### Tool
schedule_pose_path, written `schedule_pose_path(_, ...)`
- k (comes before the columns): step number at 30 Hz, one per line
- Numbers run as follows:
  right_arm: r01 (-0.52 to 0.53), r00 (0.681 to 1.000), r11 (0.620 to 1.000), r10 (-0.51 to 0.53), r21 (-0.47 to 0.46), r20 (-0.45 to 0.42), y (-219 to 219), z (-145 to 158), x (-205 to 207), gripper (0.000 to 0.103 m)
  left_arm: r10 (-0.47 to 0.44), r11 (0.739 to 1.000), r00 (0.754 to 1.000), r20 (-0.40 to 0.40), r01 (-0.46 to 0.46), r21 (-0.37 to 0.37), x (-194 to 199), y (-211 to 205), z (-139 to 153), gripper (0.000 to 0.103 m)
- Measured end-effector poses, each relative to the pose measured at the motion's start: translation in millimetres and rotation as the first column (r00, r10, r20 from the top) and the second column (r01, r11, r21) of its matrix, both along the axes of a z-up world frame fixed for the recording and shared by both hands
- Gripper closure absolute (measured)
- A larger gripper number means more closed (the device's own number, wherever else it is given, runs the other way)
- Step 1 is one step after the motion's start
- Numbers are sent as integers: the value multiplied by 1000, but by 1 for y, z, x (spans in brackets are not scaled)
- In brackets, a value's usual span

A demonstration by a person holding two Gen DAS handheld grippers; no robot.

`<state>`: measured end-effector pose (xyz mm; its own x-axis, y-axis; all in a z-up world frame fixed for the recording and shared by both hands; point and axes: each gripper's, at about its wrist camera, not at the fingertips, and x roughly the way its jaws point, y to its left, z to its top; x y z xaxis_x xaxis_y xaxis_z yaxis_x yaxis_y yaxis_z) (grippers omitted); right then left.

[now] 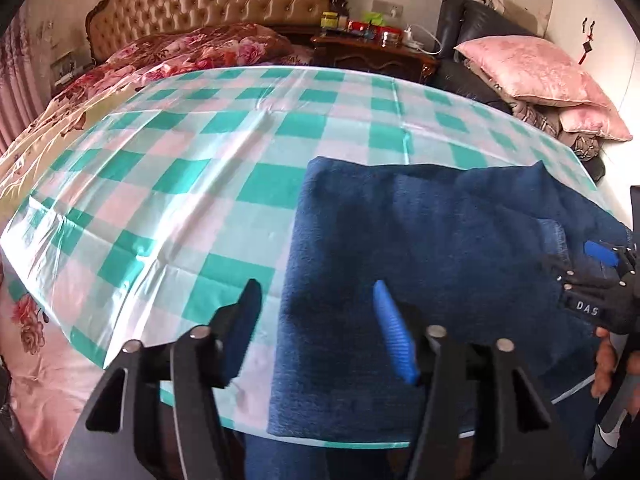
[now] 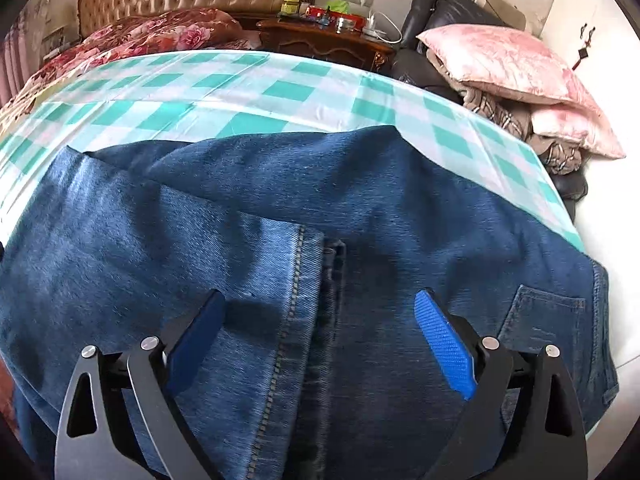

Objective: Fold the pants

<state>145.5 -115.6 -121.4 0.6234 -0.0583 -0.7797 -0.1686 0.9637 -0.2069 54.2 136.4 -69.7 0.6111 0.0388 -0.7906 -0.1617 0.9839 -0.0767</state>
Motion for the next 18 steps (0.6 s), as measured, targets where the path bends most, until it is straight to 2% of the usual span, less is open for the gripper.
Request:
schedule_pose_path(3,25,1000,1000,-25,-14,-6,-6,1,1,11,17,999,1000,22,-16,-32,3,-3,3,28)
schedule_pose_path(6,69,997,996,-67,-62,22,-13,6,0,11,14,1000,998,57,-13,-21,4,-11,8,18)
schedule_pose_path(7,79,996,995,-77,-61,40,-16,10,-2,11,12,1000,997,80,-10,-16,2,-15,10,12)
schedule_pose_path(8,83,996,995,-81,-52,49,-18,13,-3,11,-1,1000,995,98,2,-18,0,-17,11,10)
schedule_pose_path(10,79,995,997,-78,-11,60,-20,22,-7,11,-36,999,994,107,36,5,0,-25,12,10)
schedule_pose_path(12,21,998,998,-24,51,59,-15,31,-13,11,-68,997,992,108,64,41,-1,-32,11,10)
schedule_pose_path(13,-7,998,997,3,73,65,-12,34,-15,11,-70,997,994,89,66,45,0,-33,11,10)
schedule_pose_path(14,-30,997,996,24,85,70,-8,36,-18,11,-81,997,994,67,80,17,2,-31,10,10)
schedule_pose_path(15,-52,997,994,46,93,69,-3,37,-20,11,-83,997,995,57,83,0,2,-30,9,13)
schedule_pose_path(16,-80,995,991,74,105,62,2,36,-22,11,-78,997,996,47,78,2,3,-29,7,23)
schedule_pose_path(18,-122,992,986,118,116,43,12,32,-25,11,-93,996,995,43,93,9,3,-31,5,33)
